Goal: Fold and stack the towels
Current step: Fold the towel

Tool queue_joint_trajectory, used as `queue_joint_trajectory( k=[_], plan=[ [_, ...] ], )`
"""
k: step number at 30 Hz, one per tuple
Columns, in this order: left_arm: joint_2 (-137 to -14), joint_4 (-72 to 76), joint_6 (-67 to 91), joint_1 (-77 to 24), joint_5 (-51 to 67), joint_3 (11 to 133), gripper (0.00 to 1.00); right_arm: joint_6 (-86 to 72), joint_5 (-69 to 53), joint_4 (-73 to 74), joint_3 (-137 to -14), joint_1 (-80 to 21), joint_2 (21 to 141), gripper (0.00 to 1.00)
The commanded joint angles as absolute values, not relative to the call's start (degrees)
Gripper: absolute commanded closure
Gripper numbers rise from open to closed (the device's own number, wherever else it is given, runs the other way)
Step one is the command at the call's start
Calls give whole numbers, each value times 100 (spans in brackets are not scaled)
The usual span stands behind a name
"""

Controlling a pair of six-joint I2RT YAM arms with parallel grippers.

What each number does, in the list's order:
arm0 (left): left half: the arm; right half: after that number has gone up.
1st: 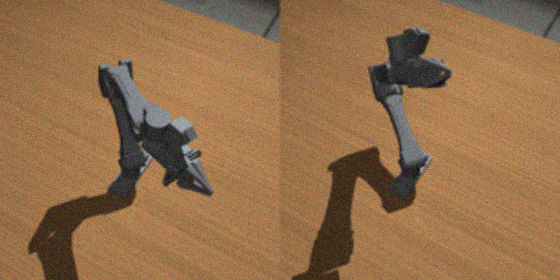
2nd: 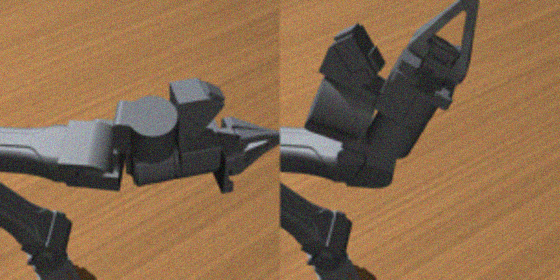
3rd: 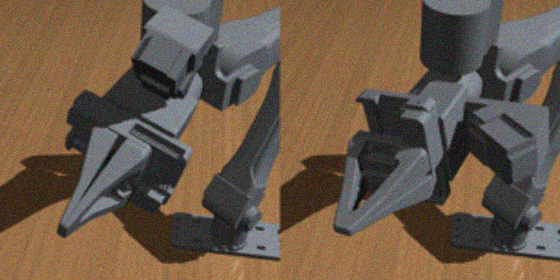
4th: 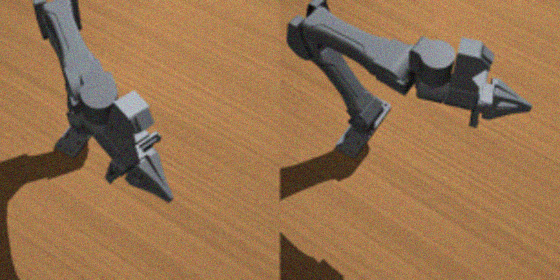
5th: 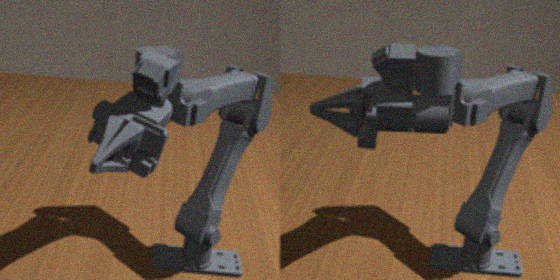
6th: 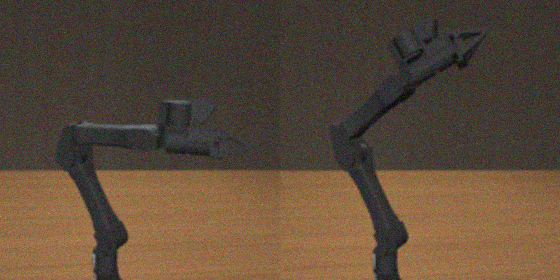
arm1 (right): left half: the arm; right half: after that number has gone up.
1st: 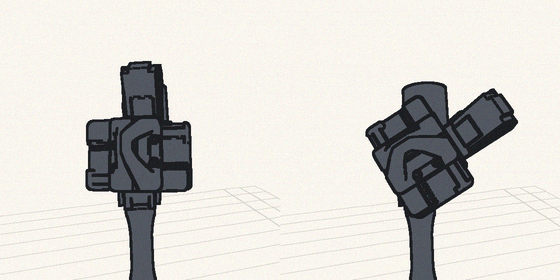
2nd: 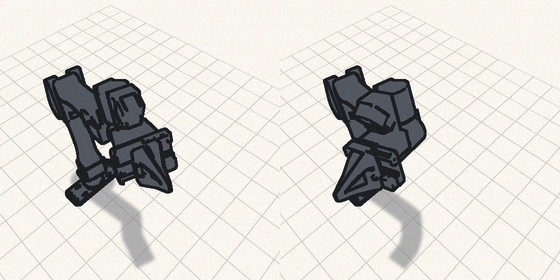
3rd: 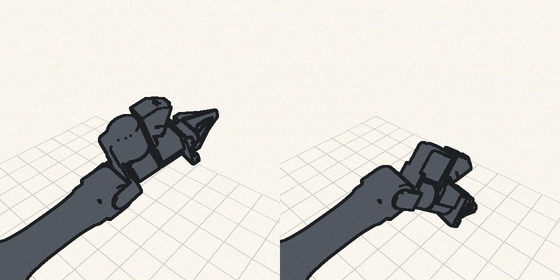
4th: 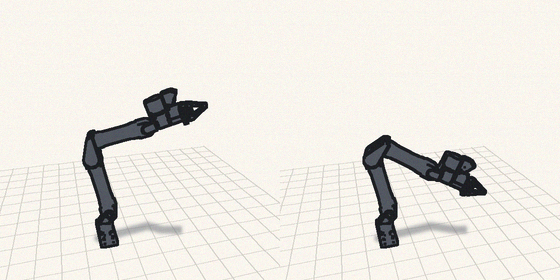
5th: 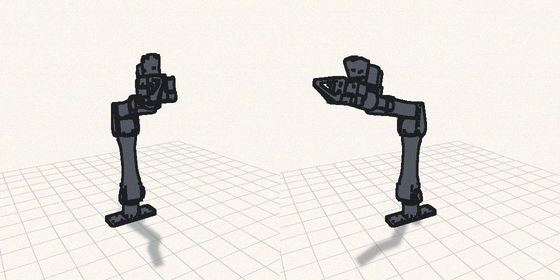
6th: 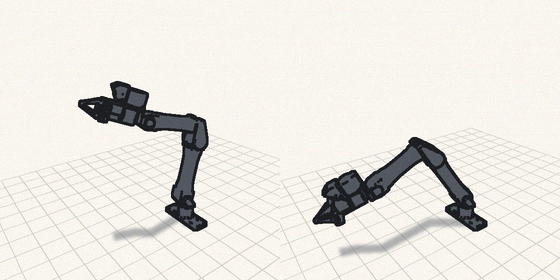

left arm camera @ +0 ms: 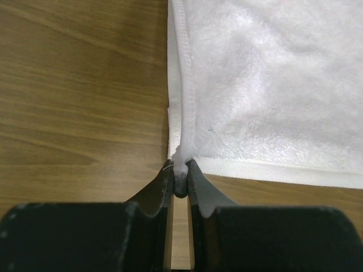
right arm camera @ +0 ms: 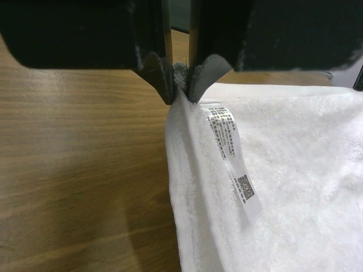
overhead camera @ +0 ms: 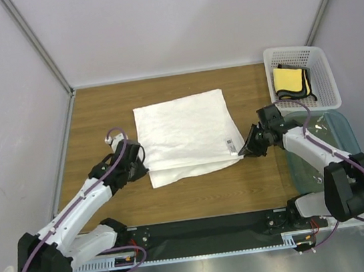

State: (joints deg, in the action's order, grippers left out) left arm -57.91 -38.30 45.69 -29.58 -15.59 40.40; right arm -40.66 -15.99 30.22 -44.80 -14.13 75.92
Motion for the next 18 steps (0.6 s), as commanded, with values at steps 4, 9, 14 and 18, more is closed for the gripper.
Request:
queue_joint_trajectory(
  k=[4,9,14,18],
  plan=[
    [-5695,-4026,4869,-3513,-1284,3543,100,-3885,-1397,3375,-4027,-1345,7488,100],
    [-5836,-3990,5168,-3867,-1257,3279,99,-3665,-1319,3366,-3902,-1336,7699,100],
    [-5854,-4560,5475,-3867,-1590,3374,76,-3297,-1274,3690,-4078,-1336,7787,92],
    [-5626,-5193,5511,-3867,-2047,3805,35,-3041,-1292,4104,-4280,-1336,7787,69]
  ],
)
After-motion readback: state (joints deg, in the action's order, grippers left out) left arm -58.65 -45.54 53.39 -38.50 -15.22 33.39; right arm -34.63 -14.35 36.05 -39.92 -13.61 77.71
